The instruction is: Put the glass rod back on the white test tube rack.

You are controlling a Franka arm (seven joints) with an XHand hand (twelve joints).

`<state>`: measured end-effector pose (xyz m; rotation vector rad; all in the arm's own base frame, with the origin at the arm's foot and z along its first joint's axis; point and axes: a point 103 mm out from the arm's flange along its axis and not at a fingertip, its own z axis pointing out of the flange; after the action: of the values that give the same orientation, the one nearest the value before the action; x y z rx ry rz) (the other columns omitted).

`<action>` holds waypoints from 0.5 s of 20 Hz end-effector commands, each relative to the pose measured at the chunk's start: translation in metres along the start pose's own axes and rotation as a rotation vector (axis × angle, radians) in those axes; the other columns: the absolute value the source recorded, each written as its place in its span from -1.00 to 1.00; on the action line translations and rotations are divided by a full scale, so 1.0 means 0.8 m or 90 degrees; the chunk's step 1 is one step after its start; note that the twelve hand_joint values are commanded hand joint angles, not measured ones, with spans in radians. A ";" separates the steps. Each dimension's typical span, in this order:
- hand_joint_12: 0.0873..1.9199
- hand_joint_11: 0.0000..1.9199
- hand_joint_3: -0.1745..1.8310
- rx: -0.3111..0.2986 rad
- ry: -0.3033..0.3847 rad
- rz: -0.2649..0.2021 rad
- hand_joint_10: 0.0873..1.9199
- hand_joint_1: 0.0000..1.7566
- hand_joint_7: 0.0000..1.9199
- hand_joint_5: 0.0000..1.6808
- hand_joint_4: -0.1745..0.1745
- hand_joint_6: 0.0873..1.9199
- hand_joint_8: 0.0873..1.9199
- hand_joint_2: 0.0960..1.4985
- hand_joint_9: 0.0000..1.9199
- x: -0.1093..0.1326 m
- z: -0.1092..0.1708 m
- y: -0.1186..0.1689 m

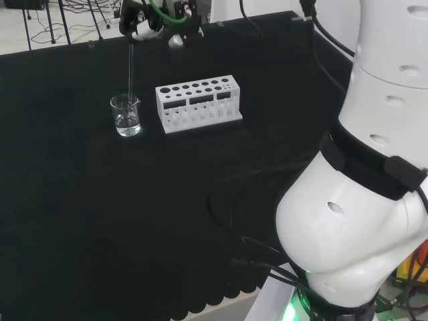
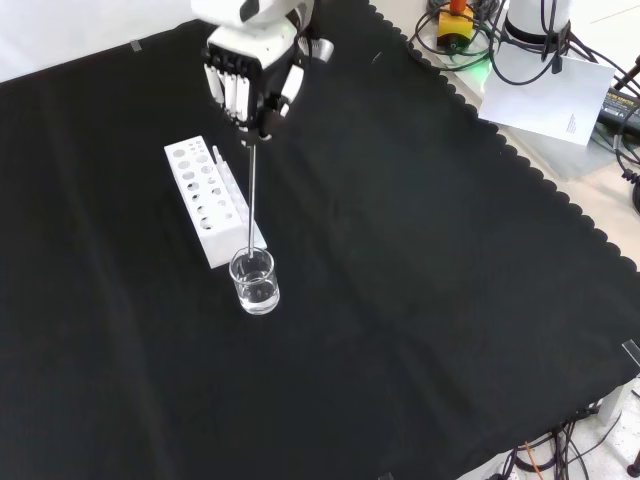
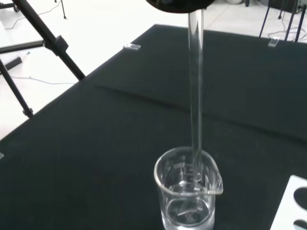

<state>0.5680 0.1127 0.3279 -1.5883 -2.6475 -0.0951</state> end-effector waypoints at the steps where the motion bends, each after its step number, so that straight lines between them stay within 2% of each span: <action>1: -0.54 0.61 -0.99 -0.022 0.003 0.020 -0.53 0.49 0.28 0.52 -1.00 -0.89 -0.10 0.43 0.93 -0.009 -0.033 -0.007; 10: -0.54 0.61 -1.00 -0.041 -0.002 0.065 -0.53 0.49 0.28 0.52 -1.00 -0.89 -0.10 0.43 0.93 -0.066 -0.049 -0.032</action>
<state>0.5708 0.0759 0.3613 -1.6965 -2.6061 -0.1661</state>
